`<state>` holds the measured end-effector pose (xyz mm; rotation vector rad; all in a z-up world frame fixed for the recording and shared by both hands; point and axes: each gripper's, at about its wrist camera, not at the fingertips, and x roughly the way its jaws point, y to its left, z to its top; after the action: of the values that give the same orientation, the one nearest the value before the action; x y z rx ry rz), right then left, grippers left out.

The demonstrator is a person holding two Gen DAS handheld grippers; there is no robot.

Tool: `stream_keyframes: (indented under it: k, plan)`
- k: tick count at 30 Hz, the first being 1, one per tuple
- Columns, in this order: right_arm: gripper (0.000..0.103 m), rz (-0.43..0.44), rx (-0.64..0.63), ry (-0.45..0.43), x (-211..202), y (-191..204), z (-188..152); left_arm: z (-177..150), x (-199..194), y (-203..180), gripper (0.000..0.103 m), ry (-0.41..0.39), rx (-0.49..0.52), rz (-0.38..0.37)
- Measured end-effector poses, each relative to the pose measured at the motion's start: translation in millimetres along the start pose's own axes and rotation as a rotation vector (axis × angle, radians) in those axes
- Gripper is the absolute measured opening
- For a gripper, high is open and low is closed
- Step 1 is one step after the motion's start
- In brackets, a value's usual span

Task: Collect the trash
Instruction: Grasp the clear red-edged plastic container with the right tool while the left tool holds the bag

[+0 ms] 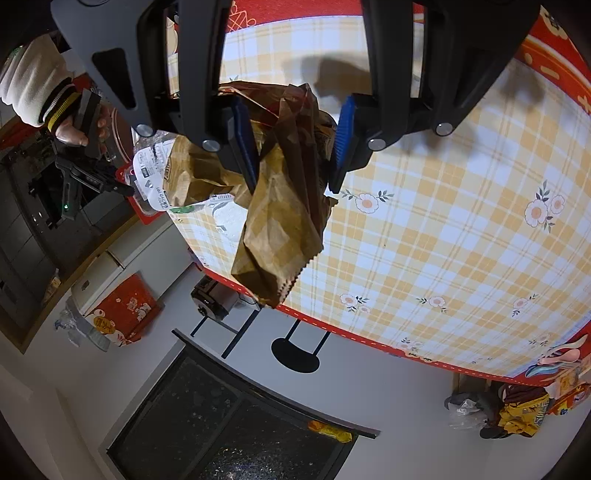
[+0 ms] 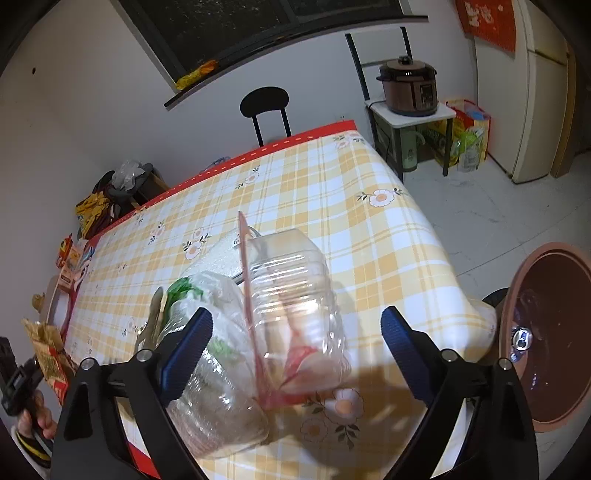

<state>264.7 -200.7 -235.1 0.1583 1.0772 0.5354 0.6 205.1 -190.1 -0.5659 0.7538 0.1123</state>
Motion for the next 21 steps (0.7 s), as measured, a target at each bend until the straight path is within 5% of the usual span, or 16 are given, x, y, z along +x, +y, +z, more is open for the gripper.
stream_keyframes:
  k: [3,8,21]
  plan:
    - [0.081,0.027,0.035,0.008,5,-6,1,-1,2,-5,0.039,0.005,0.005,0.001]
    - [0.045,0.041,0.06,0.03,9,-10,-1,-3,7,-10,0.039,0.017,0.021,-0.007]
    - [0.044,-0.067,0.022,-0.088,-34,-9,-1,1,14,-12,0.039,0.025,0.045,-0.048]
